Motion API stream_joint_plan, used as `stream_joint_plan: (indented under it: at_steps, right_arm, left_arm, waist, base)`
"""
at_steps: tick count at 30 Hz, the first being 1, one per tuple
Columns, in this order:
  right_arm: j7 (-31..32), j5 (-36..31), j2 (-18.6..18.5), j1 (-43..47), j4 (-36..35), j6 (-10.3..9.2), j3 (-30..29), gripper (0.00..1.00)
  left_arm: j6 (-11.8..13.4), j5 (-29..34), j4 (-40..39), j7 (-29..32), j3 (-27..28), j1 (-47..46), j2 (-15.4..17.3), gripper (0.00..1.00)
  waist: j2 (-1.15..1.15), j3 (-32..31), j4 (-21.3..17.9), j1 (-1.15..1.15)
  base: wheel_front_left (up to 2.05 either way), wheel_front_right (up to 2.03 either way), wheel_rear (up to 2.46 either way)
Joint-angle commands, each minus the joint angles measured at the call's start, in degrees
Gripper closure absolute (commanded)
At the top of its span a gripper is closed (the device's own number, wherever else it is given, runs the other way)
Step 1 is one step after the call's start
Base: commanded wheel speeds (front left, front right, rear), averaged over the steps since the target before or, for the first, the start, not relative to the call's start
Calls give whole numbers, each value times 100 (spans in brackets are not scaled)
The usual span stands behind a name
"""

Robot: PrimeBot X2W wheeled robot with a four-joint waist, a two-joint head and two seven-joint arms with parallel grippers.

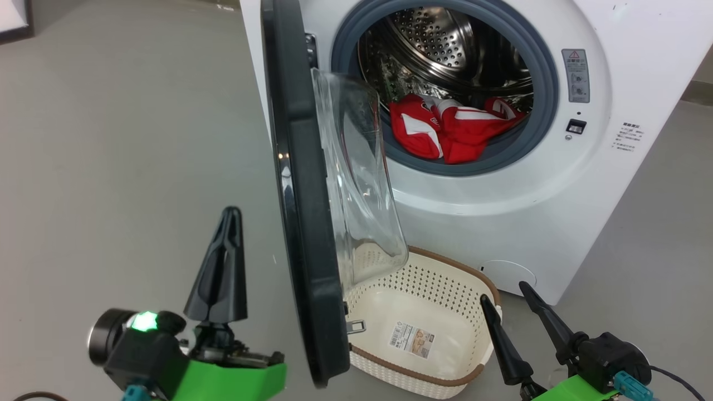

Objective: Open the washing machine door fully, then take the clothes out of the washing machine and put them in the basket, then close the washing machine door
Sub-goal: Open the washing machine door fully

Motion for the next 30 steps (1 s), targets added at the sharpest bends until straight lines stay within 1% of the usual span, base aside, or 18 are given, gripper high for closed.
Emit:
stream_joint_plan:
  at_steps: [1, 4, 8, 12, 16, 20, 22, 25, 30]
  right_arm:
    - [-52, 86, -5, -156, -125, 36, 132, 0]
    - [-52, 107, -5, -166, -123, 36, 126, 0]
    - [-52, 125, -5, -176, -122, 36, 130, 0]
    - [-52, 152, -5, -201, -119, 36, 137, 0]
    - [-52, 176, -5, -230, -125, 36, 147, 0]
    - [-52, 183, -5, -242, -132, 36, 146, 0]
    - [-52, 186, -5, -251, -130, 36, 151, 0]
    - [-52, 186, -5, -266, -122, 36, 176, 0]
    - [-52, 167, -5, -277, -131, 36, 174, 0]
  left_arm:
    - [-5, 84, -254, 29, 111, -250, 102, 100]
    - [-44, 154, -548, 137, -82, -312, 71, 100]
    - [-170, 224, -810, 332, -442, -369, 28, 100]
    - [-358, 202, -857, 568, -854, -366, -23, 100]
    - [-459, 135, -710, 774, -1105, -291, -47, 100]
    - [-492, 32, -514, 942, -1194, -236, -63, 100]
    - [-547, -98, -363, 1018, -1232, -214, -83, 100]
    - [-592, -243, -153, 1038, -1210, -190, -89, 100]
    - [-579, -340, 215, 1019, -1133, -185, -65, 100]
  waist:
    - [0, -1, -27, 0]
    - [0, -4, -64, 0]
    - [0, 8, -90, 0]
    - [0, 32, -115, 0]
    - [0, 66, -146, 0]
    - [0, 92, -166, 0]
    - [0, 105, -181, 0]
    - [0, 116, -213, 0]
    - [0, 142, -233, 0]
  base:
    - [0, 0, 0]
    - [0, 0, 0]
    - [0, 0, 0]
    - [0, 0, 0]
    - [0, 0, 0]
    - [0, 0, 0]
    - [0, 0, 0]
    - [0, 0, 0]
    - [0, 0, 0]
